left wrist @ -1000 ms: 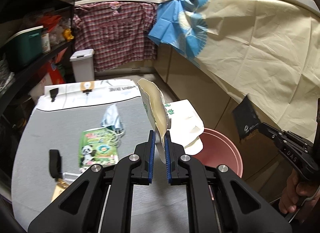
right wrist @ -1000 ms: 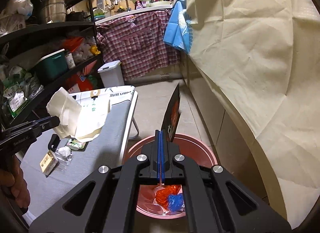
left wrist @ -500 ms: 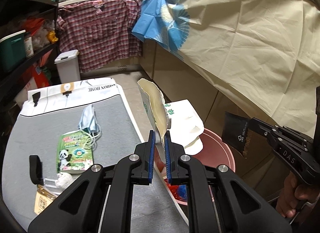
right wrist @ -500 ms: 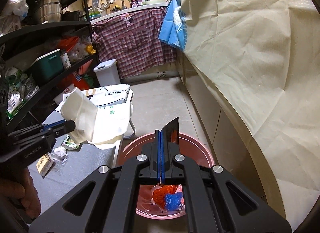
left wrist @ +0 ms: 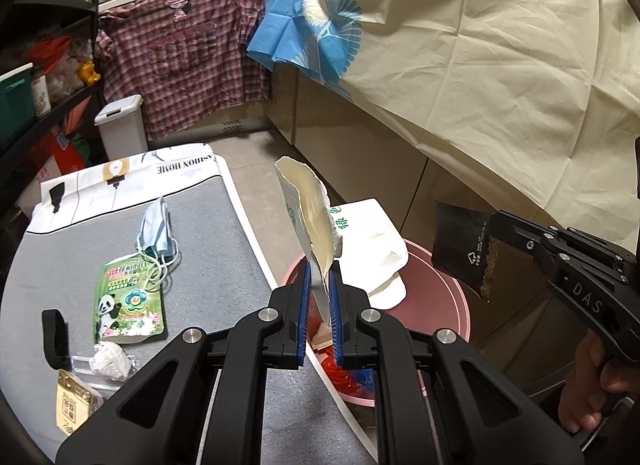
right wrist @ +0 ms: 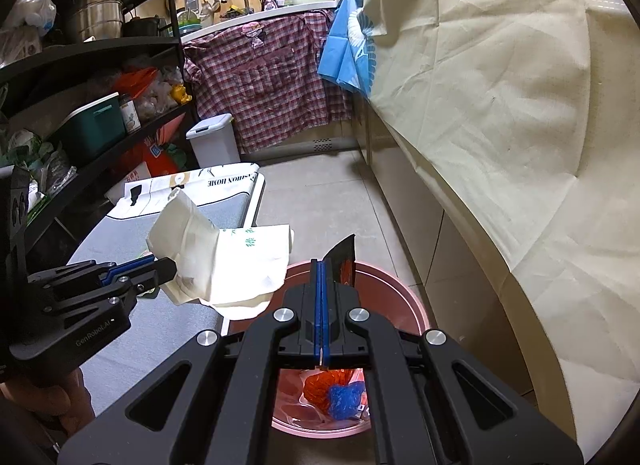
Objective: Collect trash
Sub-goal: 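Open both tools over the pink bucket to drop the pouch and paper wrapper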
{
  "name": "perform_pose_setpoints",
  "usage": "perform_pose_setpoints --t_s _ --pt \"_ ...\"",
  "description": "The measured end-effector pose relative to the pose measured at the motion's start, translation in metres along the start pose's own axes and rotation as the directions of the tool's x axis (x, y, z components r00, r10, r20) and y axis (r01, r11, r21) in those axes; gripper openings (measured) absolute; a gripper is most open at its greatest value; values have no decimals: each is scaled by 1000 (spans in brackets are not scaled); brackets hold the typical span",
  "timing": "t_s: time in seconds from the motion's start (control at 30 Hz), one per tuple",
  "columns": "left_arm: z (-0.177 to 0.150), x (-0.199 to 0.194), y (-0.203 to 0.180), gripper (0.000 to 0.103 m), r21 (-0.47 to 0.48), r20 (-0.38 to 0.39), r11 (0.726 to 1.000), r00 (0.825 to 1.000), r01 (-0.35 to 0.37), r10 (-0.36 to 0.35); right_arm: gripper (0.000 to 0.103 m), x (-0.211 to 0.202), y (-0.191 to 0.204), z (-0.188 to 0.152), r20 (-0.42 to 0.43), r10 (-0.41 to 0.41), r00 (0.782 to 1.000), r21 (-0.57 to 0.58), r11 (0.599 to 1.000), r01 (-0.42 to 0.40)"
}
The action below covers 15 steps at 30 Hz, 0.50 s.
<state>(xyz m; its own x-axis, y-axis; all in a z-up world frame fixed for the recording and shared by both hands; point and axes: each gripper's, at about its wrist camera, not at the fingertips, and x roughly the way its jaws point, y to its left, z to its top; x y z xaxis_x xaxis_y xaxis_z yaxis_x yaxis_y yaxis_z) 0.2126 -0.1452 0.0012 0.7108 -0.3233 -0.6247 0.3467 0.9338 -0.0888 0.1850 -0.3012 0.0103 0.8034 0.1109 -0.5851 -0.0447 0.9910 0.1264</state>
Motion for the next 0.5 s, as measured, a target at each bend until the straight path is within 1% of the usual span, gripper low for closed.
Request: perform_pose_setpoints --t_s 0.5 --pt "-1 4 -3 9 6 -8 1000 1000 7 -7 0 7 -1 -1 -11 -1 1000 0 1000 1"
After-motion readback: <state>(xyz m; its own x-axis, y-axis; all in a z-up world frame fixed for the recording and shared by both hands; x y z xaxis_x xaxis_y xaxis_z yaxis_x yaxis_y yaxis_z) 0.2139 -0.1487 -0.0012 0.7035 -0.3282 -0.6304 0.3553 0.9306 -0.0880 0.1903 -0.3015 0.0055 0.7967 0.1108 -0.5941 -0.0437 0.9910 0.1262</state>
